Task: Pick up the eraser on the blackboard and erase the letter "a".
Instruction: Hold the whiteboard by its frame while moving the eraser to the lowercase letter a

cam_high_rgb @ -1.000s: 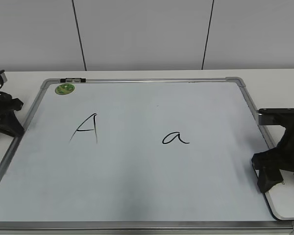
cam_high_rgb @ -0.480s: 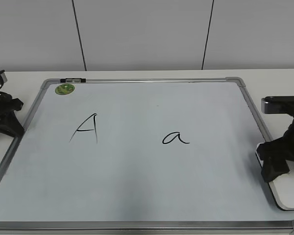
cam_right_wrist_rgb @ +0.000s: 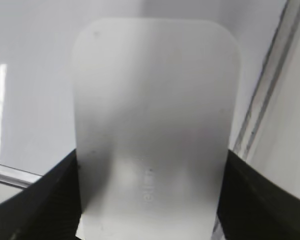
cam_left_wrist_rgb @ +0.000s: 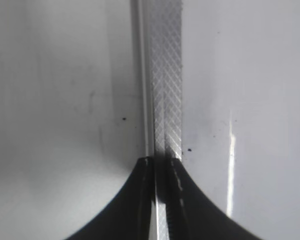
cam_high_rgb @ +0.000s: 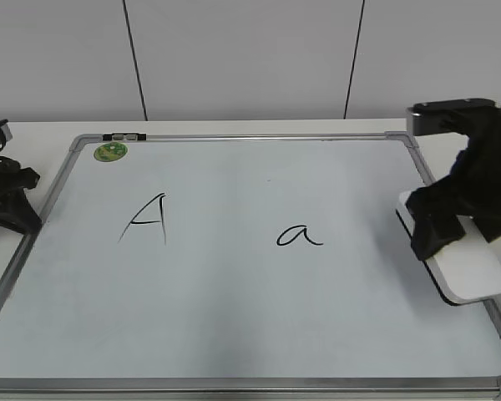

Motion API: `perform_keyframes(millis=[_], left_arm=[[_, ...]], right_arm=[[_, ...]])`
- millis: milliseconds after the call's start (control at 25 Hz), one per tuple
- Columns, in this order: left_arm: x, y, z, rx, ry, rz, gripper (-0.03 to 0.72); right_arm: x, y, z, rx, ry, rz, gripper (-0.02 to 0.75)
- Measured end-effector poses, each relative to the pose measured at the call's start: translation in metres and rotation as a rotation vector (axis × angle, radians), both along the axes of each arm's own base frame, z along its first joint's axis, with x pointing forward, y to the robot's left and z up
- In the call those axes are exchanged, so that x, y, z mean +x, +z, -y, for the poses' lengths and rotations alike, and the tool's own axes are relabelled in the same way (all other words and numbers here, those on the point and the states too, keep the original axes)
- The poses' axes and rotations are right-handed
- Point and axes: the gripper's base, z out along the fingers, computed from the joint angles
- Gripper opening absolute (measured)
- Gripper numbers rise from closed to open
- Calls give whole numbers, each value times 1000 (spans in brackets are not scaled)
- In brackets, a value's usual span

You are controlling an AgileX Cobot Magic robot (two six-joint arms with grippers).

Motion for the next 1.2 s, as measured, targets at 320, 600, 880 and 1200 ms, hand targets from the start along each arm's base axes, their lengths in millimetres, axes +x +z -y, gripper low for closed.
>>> perform_keyframes(millis=[320,600,880,1200], left_arm=[[0,0,0,0,0,0,32],[0,0,0,0,0,0,34],[0,0,0,0,0,-1,34],[0,0,0,0,0,0,34]], right_arm=[[51,-7,-26,-10,67,-52,541],[87,-28,-40,7,92,-112,541],[109,-54,-57,32,123,-137,541],[123,-79,-85,15,184,-144,541]])
